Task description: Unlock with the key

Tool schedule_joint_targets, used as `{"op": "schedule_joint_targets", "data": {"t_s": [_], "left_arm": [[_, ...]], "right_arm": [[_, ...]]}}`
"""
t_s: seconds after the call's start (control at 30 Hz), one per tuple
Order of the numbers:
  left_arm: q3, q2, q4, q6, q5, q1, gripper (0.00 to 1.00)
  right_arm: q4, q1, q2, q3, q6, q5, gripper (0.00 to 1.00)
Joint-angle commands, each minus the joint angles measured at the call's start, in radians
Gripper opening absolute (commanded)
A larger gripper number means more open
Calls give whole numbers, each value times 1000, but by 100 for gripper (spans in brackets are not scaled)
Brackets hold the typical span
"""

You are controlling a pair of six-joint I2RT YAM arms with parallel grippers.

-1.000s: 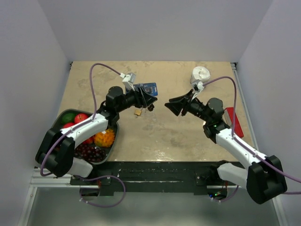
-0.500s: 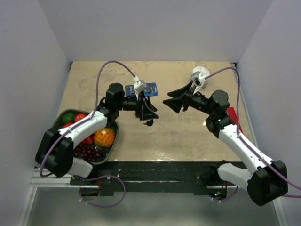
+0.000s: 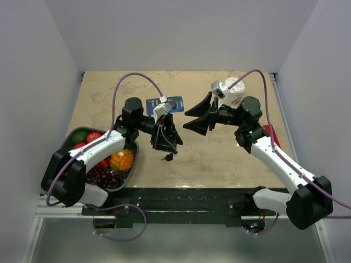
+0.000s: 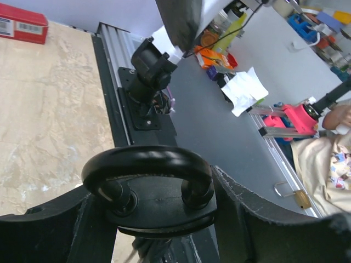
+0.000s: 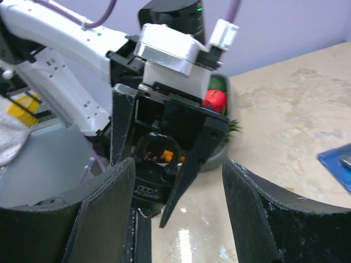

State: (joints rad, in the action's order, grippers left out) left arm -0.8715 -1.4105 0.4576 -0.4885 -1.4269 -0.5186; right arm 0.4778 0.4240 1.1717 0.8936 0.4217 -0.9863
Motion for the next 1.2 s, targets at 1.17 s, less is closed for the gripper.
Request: {"op": "schedule_joint_targets", "data": {"t_s": [1.17], "left_arm": [[-26, 39, 33, 14, -110, -32, 0]], "right_arm": [[-59, 150, 62, 90, -89, -103, 63]]}}
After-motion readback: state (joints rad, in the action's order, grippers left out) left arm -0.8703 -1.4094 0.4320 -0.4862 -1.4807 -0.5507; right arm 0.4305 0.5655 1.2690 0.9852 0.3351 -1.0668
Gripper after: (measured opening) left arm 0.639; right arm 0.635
